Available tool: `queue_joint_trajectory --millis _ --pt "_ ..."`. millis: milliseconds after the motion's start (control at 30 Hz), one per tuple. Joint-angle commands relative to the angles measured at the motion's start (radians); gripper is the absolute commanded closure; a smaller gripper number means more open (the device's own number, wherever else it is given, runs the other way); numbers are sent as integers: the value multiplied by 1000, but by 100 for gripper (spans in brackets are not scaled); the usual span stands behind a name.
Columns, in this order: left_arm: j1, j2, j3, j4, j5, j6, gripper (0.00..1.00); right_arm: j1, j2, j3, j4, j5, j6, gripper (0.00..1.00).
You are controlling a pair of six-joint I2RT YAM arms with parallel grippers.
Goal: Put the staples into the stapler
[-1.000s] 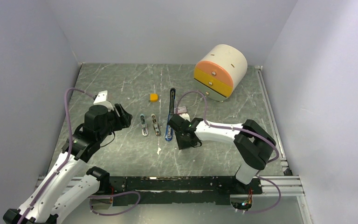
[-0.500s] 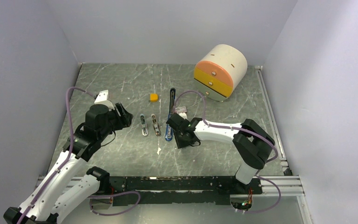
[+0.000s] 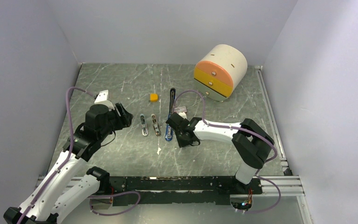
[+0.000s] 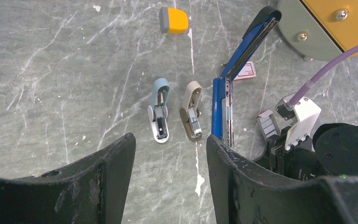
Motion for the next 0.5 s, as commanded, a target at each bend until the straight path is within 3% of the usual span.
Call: queue_joint_trajectory --millis 0,467 --pt "-2 -9 -4 33 16 -2 38 -2 16 8 5 12 -1 79" --pt "-2 -32 22 11 -25 -5 38 30 -92 66 103 114 107 81"
